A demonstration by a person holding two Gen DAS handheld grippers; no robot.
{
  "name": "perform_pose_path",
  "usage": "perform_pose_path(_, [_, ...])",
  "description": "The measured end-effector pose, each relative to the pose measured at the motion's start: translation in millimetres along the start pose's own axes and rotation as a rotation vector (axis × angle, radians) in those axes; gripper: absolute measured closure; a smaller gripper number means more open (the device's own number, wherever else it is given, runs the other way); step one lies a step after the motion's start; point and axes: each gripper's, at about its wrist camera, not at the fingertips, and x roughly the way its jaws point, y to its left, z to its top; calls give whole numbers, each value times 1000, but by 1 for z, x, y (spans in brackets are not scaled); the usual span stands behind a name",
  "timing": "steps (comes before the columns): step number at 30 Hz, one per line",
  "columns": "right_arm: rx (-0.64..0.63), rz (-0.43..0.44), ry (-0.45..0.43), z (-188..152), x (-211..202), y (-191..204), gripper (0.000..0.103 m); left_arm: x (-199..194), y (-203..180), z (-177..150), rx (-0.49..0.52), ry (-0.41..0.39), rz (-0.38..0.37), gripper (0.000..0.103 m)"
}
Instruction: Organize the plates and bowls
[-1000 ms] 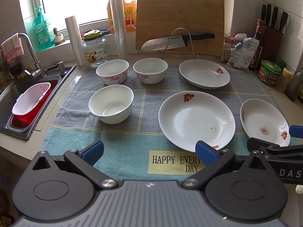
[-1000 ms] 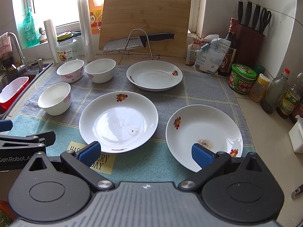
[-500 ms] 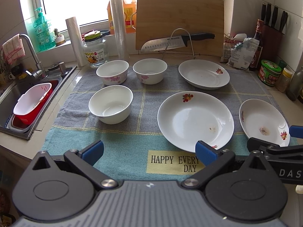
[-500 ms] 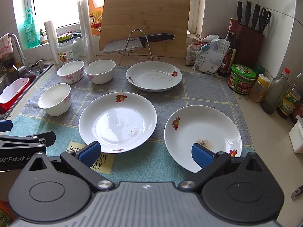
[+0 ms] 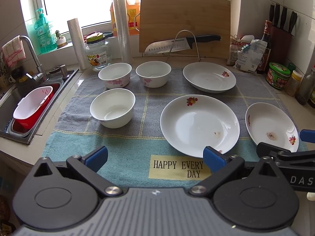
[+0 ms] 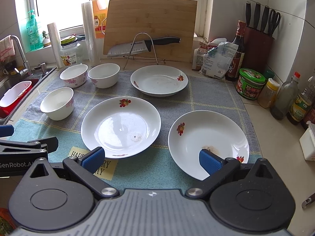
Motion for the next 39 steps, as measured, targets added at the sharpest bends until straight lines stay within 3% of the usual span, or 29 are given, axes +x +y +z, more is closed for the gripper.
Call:
perform_pose_path(21, [-51,20,-50,-21,1,-30,0,2,-11,1,-5,6,-61,1])
perform_pose_path(31, [-38,-23,-38,-47,13,-71,0,14,-19,3,17,28,-65,1])
perform_pose_path(39, [38,-50,21,-70,38,-102,0,17,-30,5,52,27,-78,1])
